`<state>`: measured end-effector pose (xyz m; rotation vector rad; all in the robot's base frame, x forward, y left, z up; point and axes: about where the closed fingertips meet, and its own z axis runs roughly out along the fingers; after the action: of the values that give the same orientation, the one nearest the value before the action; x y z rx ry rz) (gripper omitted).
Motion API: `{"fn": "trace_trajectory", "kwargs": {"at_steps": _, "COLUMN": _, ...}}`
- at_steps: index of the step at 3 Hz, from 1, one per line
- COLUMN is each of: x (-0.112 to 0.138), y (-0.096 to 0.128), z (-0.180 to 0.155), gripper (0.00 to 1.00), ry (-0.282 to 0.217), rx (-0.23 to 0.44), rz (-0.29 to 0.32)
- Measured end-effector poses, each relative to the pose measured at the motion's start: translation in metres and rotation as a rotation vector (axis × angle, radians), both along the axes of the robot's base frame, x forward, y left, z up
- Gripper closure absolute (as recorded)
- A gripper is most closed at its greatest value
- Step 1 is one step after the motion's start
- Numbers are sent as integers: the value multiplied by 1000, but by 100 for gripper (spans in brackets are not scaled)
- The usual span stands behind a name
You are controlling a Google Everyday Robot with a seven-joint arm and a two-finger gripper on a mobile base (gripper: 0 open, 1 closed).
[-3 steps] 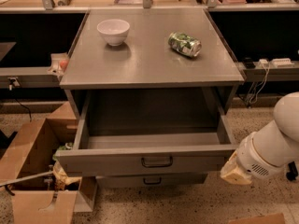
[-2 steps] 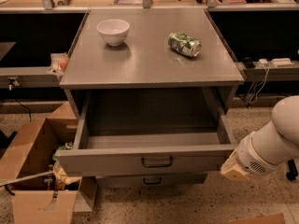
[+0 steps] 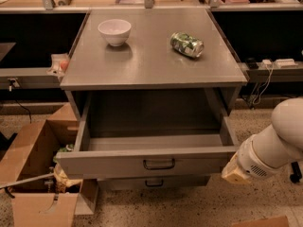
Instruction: Close top drawer
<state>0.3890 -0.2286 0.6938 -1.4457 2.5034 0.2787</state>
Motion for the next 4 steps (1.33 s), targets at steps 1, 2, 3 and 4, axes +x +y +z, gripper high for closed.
{"fn": "trace_trajectory", "kwargs": {"at_steps": 1, "x": 12, "y": 13, "z": -22, "gripper": 100, "ry": 4, "rx": -13, "rz": 7}}
{"fn": "trace_trajectory", "kwargs": {"at_steps": 2, "x": 41, "y": 22, "z": -38, "gripper": 100, "ry": -14, "rx": -2, "rz": -9}}
{"fn": "trace_trajectory", "kwargs": {"at_steps": 3, "x": 79, "y": 23, "z": -44, "gripper": 100, "ry": -40, "rx": 30, "rz": -32}}
{"fn": "trace_trajectory", "kwargs": {"at_steps": 4, "x": 81, "y": 22, "z": -44, "gripper": 97, "ry": -42, "rx": 34, "rz": -35}}
